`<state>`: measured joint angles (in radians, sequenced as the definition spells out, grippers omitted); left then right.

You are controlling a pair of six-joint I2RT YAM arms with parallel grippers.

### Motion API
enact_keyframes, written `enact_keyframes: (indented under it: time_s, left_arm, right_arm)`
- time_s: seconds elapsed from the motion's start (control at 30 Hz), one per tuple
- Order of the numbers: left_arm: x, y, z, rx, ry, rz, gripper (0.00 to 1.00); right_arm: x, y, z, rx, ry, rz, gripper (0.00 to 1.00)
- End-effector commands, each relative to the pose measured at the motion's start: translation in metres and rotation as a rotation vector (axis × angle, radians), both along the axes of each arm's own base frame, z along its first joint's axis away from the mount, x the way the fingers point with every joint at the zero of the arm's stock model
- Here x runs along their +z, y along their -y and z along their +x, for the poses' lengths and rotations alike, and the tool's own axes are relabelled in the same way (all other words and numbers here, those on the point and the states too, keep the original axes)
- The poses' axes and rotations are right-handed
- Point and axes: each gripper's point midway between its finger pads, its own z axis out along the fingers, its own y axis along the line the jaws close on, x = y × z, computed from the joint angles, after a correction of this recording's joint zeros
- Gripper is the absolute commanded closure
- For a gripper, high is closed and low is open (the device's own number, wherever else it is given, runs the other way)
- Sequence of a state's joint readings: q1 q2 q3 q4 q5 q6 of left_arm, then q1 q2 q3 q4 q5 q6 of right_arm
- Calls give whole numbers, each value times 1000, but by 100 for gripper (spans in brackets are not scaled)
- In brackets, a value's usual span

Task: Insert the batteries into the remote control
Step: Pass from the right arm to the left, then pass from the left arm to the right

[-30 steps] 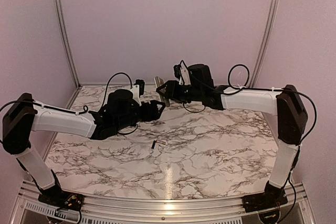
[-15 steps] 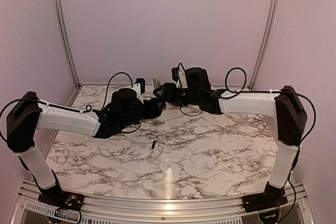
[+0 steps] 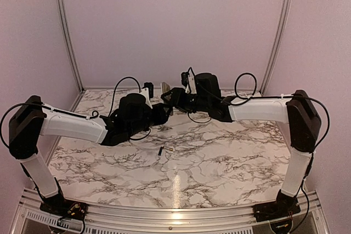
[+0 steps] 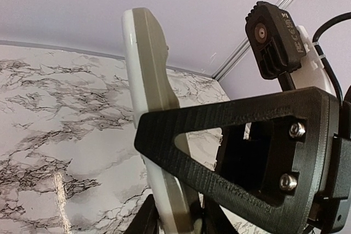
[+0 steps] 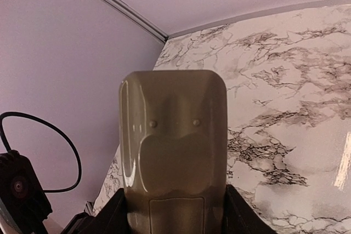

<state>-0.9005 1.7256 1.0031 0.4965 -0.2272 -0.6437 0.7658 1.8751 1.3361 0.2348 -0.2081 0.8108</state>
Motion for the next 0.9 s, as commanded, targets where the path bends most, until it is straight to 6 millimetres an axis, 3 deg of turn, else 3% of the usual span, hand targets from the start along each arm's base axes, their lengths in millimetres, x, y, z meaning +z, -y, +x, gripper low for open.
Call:
enact_keyframes:
  time_s: [0.0,0.07,0.17,0.37,0.63,0.77,0.87]
  left_arm:
    - [0,-15,13,79,0,-2,78]
    - [2,-17,11,70,-1,-8,83]
    - [9,-21,6,46,4,-26,91]
    - [27,-25,-7,-40,39,-61,100]
    - [55,-18,-45,-249,112,-91,100]
    - [73,-14,-71,-393,165,-130,100]
    - [81,-9,-92,-510,180,-158,100]
  right_arm:
    - [41,-1,-16,36,62,62,69]
    - [43,1,-17,34,75,58,60]
    - [47,4,-17,33,88,53,33]
    - [61,25,-21,53,168,46,4]
    - [105,64,-51,109,459,-17,1]
    - [133,92,-83,149,659,8,1]
    - [139,103,-100,179,720,-38,1]
